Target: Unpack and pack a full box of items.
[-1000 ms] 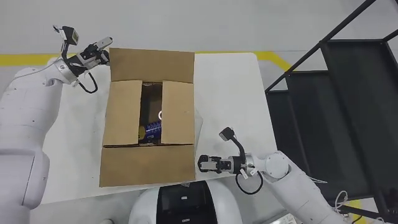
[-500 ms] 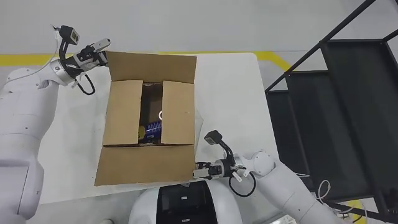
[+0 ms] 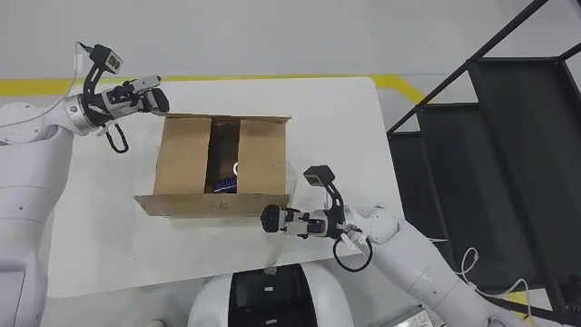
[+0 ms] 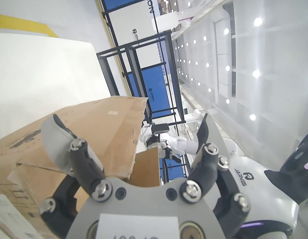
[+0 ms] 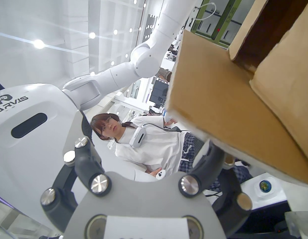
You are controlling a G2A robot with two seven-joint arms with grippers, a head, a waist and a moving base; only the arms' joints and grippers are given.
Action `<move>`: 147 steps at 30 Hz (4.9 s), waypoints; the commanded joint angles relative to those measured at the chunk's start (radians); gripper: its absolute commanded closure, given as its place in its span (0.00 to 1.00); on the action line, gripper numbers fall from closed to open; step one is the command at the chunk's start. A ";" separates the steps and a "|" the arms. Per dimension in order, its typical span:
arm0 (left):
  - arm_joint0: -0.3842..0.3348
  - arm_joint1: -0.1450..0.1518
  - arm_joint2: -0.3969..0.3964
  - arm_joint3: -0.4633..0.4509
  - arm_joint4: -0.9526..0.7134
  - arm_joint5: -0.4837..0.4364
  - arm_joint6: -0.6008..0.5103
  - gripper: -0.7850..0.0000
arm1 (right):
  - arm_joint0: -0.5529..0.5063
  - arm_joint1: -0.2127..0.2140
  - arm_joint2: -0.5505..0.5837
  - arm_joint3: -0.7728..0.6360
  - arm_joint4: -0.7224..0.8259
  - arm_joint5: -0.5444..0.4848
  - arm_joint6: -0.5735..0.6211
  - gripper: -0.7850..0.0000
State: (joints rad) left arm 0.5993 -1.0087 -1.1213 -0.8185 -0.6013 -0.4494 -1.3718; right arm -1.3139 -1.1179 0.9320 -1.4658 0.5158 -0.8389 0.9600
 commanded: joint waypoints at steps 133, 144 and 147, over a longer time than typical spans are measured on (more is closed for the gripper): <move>0.131 0.165 0.147 -0.219 -0.006 0.122 -0.121 0.00 | 0.063 -0.077 0.048 0.201 -0.757 0.054 -0.894 0.00; 0.145 0.165 0.145 -0.239 0.003 0.126 -0.088 0.00 | 0.022 -0.077 0.112 0.138 -0.945 0.041 -1.042 0.00; 0.165 0.170 0.131 -0.266 0.011 0.131 -0.076 0.00 | 0.011 -0.074 0.121 0.079 -0.979 0.052 -1.015 0.00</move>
State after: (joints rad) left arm 0.7576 -0.8407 -0.9847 -1.0769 -0.5923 -0.3193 -1.4491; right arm -1.3010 -1.1928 1.0505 -1.3646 -0.4522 -0.7915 -0.0676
